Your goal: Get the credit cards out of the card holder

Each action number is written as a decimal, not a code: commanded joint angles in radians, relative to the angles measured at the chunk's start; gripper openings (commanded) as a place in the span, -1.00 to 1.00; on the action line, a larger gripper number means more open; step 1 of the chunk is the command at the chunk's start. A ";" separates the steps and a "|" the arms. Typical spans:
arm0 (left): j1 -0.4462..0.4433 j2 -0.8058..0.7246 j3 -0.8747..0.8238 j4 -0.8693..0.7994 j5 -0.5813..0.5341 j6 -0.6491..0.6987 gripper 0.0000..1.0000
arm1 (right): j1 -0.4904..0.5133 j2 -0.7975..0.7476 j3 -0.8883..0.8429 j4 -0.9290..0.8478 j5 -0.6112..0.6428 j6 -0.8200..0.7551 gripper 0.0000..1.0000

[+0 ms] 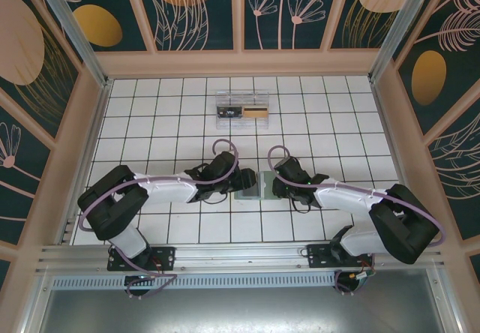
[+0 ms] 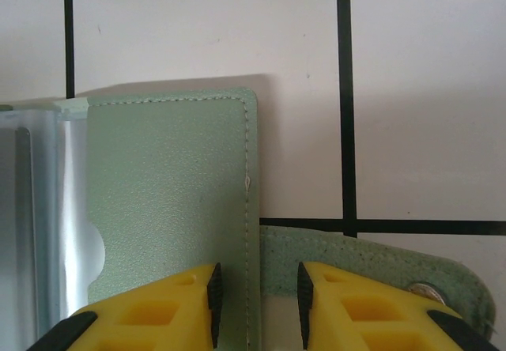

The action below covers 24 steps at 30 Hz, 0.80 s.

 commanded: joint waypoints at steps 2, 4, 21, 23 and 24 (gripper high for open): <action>-0.010 0.031 0.029 -0.037 0.024 0.024 0.32 | -0.008 -0.004 -0.019 0.010 0.002 -0.004 -0.33; -0.013 0.044 0.037 -0.040 0.031 0.026 0.34 | -0.007 -0.004 -0.021 0.012 0.002 -0.003 -0.32; -0.023 -0.002 0.014 0.200 0.184 0.012 0.46 | -0.007 0.004 -0.033 0.026 -0.005 0.004 -0.33; -0.023 -0.010 0.014 0.220 0.194 0.011 0.47 | -0.007 0.004 -0.033 0.026 -0.004 0.005 -0.33; -0.024 -0.012 0.015 0.230 0.200 0.012 0.49 | -0.007 0.004 -0.033 0.026 -0.004 0.006 -0.33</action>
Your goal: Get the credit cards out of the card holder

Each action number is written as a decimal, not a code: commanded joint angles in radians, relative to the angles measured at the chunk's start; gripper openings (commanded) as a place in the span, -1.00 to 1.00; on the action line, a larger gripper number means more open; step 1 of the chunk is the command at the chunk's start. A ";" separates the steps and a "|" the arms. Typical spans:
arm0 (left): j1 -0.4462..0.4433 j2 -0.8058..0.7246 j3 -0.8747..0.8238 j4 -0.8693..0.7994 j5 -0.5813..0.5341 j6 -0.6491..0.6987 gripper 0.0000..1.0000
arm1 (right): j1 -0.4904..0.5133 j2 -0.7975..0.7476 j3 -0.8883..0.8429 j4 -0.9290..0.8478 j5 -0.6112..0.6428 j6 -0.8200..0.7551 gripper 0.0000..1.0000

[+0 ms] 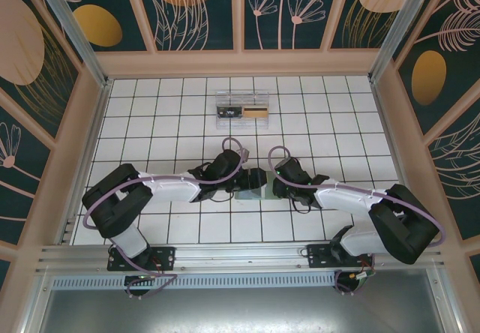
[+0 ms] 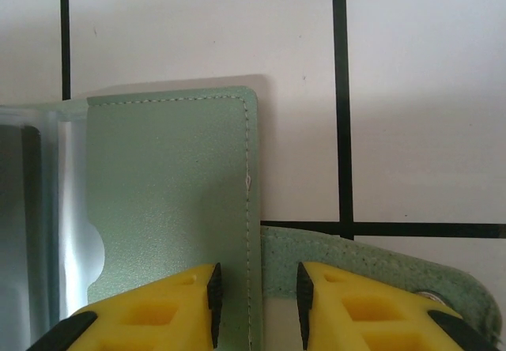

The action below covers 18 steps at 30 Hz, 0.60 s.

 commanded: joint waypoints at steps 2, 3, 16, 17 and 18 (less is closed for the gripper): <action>-0.009 -0.035 -0.003 0.099 0.055 0.000 0.50 | -0.006 0.004 -0.020 0.005 -0.003 0.005 -0.33; -0.010 -0.034 -0.002 0.114 0.064 -0.001 0.50 | -0.006 0.004 -0.020 0.006 -0.001 0.005 -0.32; -0.021 -0.001 0.016 0.099 0.052 0.013 0.50 | -0.021 -0.039 -0.028 -0.022 0.026 0.017 -0.27; -0.020 -0.006 0.015 0.094 0.047 0.019 0.51 | -0.027 -0.049 -0.029 -0.026 0.029 0.017 -0.24; -0.020 -0.009 0.015 0.088 0.042 0.022 0.51 | -0.031 -0.057 -0.029 -0.030 0.029 0.019 -0.22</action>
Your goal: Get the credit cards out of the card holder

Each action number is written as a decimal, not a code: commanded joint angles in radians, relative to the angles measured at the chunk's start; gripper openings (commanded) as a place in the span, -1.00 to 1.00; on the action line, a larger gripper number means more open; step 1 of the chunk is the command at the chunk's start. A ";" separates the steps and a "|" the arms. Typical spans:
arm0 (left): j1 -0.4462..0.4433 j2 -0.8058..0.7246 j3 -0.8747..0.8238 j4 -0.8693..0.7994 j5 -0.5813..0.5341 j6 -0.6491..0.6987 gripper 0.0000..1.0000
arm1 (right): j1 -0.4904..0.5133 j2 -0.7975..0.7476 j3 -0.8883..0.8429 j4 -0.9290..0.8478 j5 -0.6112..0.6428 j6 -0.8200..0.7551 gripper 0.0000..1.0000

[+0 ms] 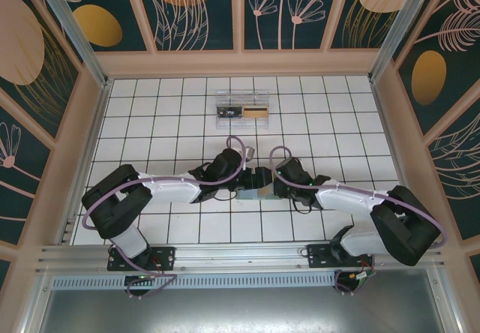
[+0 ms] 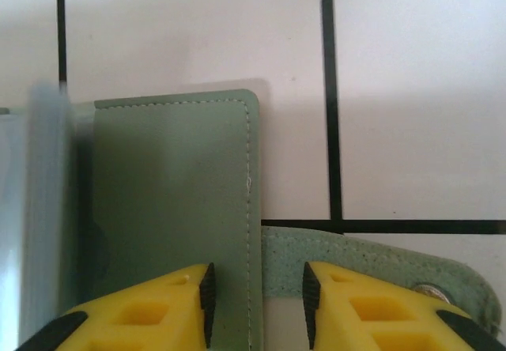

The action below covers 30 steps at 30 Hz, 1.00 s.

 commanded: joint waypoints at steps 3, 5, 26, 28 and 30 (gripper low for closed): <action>-0.007 -0.022 0.015 -0.046 -0.062 0.035 0.51 | -0.029 -0.061 -0.017 -0.035 0.024 0.014 -0.20; -0.007 -0.041 0.013 -0.089 -0.114 0.051 0.51 | -0.034 -0.080 -0.011 -0.054 0.036 0.014 -0.15; 0.079 -0.104 -0.168 -0.028 -0.157 0.044 -0.58 | -0.046 -0.089 0.019 0.083 -0.190 -0.011 -0.02; 0.079 -0.087 -0.161 -0.024 -0.148 0.043 -0.54 | -0.045 -0.076 0.020 0.088 -0.197 -0.013 -0.02; 0.078 -0.059 -0.152 -0.037 -0.143 0.044 -0.54 | -0.044 -0.066 0.020 0.094 -0.203 -0.013 0.00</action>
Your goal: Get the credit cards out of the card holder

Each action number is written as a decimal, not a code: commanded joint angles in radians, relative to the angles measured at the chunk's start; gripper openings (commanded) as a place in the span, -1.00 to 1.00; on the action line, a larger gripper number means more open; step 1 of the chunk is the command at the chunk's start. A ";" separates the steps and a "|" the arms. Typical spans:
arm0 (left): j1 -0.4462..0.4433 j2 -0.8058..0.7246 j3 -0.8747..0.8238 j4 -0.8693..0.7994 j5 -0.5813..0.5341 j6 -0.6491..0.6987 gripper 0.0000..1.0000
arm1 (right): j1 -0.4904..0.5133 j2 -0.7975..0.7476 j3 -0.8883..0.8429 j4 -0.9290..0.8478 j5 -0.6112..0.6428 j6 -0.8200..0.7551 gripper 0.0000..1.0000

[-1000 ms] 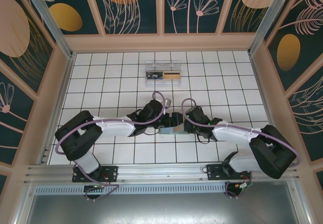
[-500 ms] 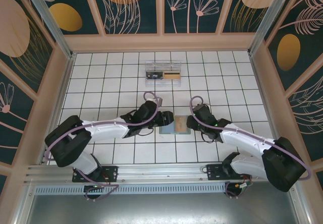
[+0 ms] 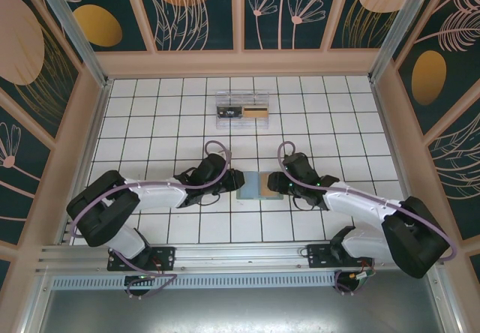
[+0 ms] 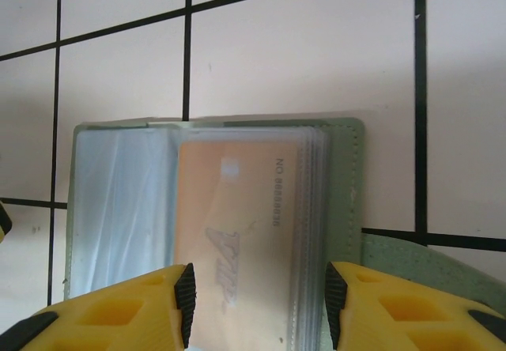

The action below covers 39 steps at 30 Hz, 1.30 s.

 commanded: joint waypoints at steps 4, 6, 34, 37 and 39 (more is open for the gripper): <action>0.000 0.079 0.001 0.028 0.030 -0.022 -0.56 | 0.001 0.044 0.022 0.042 -0.038 -0.007 0.00; 0.001 0.086 0.003 0.004 0.020 -0.024 -0.56 | 0.001 0.054 0.021 0.040 -0.038 -0.009 0.00; -0.004 0.114 -0.016 0.036 0.050 -0.044 -0.56 | 0.027 0.113 0.023 0.106 -0.104 0.015 0.02; -0.003 0.112 -0.016 0.035 0.050 -0.043 -0.56 | 0.031 0.093 0.032 0.084 -0.094 0.011 0.02; -0.004 0.109 -0.016 0.034 0.048 -0.043 -0.55 | 0.033 0.074 0.040 0.057 -0.063 0.006 0.04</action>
